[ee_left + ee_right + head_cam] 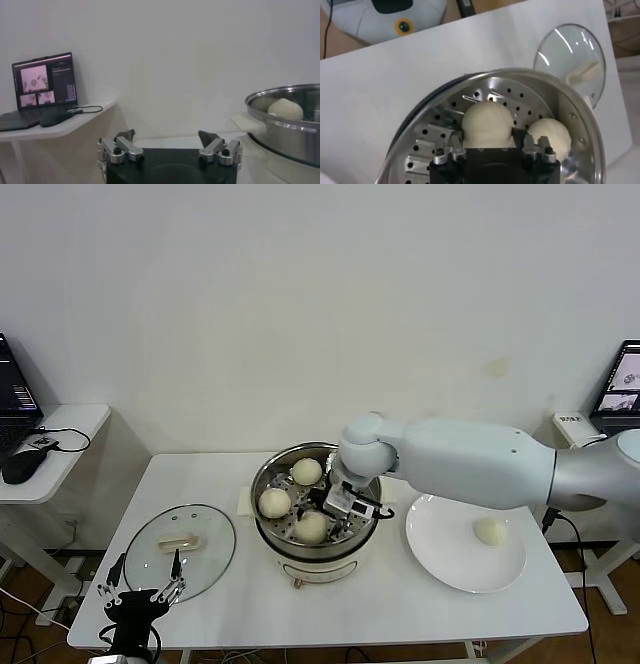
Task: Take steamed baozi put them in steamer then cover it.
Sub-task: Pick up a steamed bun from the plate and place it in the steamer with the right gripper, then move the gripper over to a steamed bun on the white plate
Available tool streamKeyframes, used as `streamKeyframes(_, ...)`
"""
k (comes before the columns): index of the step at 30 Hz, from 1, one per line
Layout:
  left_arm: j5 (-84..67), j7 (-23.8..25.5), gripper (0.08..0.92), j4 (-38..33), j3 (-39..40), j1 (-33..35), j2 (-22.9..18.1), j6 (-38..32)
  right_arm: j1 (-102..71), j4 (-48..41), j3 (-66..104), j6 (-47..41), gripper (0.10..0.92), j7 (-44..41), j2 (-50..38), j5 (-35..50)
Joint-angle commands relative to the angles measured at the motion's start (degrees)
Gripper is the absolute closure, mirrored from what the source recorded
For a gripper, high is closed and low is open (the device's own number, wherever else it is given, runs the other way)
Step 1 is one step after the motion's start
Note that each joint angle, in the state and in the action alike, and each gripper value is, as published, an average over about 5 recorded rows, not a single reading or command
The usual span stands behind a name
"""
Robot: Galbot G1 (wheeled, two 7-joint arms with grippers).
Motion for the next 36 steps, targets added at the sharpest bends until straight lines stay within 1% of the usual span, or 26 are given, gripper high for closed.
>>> streamKeyframes(1, 0.02, 0.04, 0.177, -0.12, 0.01, -0.12, 0.12, 0.00, 1.83, -0.68, 2.26, 1.05, 0.218, -0.07, -2.07, -0.42)
streamKeyframes(4, 0.01, 0.05, 0.177, -0.09, -0.13, -0.09, 0.27, 0.00, 2.14, -1.59, 5.09, -1.17, 0.205, 0.51, -4.04, 0.04)
streamKeyframes(7, -0.03, 0.07, 0.177, -0.06, -0.38, -0.03, 0.48, 0.00, 2.53, -1.85, 7.91, -6.01, 0.203, 1.04, -6.76, 0.86)
streamKeyframes(9, -0.10, 0.10, 0.177, -0.05, -0.56, -0.03, 0.64, 0.00, 3.17, -1.55, 9.21, -10.94, 0.203, 1.04, -8.89, 2.16)
streamKeyframes(15, -0.27, 0.18, 0.177, -0.03, -0.55, -0.25, 1.14, 0.03, 4.99, 3.01, 10.08, -30.98, 0.203, -0.30, -17.60, 10.39)
streamKeyframes(19, -0.29, 0.21, 0.177, 0.28, -0.15, -0.57, 1.51, 0.04, 3.64, 6.08, 9.76, -38.61, 0.202, 0.58, -25.16, 12.31)
streamKeyframes(22, -0.33, 0.24, 0.177, 0.59, 0.15, -0.88, 1.79, 0.05, 1.23, 6.63, 9.78, -39.56, 0.203, 0.60, -29.88, 10.34)
streamKeyframes(27, -0.31, 0.24, 0.177, 1.21, 0.55, -1.11, 2.18, 0.02, -4.38, 4.72, 12.17, -36.06, 0.203, -1.61, -34.87, 4.35)
streamKeyframes(31, -0.31, 0.24, 0.177, 1.57, 0.60, -1.12, 2.45, 0.01, -11.43, 1.11, 18.32, -31.11, 0.203, -4.70, -36.37, -0.06)
streamKeyframes(36, -0.24, 0.27, 0.177, 1.74, 0.51, -1.01, 2.71, 0.08, -23.18, -4.72, 27.33, -25.76, 0.203, -7.79, -35.74, -4.54)
